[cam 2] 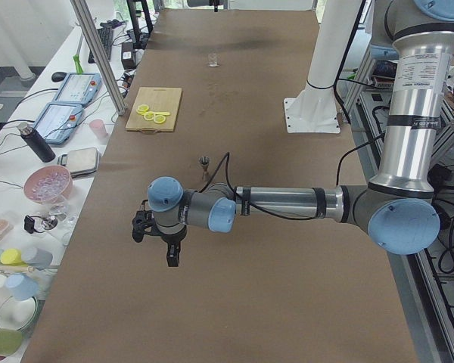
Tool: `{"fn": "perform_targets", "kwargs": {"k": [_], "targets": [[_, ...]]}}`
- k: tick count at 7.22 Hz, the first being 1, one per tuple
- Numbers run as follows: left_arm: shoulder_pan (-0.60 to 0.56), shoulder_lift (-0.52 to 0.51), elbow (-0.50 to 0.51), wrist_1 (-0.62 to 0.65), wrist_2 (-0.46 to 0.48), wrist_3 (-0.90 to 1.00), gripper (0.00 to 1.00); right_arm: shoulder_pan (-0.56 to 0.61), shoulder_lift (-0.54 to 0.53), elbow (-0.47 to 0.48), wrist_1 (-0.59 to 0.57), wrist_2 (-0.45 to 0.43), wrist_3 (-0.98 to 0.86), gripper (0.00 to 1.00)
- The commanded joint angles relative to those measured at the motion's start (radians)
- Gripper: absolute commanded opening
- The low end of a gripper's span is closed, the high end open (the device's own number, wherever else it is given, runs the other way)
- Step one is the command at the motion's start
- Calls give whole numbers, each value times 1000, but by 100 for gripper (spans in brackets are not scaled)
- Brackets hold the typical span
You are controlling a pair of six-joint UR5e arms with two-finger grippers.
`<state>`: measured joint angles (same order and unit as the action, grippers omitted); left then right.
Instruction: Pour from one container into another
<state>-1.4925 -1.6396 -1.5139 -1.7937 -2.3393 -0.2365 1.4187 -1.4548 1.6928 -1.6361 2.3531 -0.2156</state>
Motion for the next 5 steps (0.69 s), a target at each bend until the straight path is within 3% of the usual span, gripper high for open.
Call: {"fn": "perform_targets", "kwargs": {"k": [1,3,5], "targets": [[27,-19,-31,-4,-47,-126,99,-23,46,10,7,23,-2,100],[102,-19,-154,0,-69,-301,96,-46,60,-19,150,92,-1,100],[197,-19,-273,7,-68,-551,97,-50,57,-161,395,215,-7,100]]}}
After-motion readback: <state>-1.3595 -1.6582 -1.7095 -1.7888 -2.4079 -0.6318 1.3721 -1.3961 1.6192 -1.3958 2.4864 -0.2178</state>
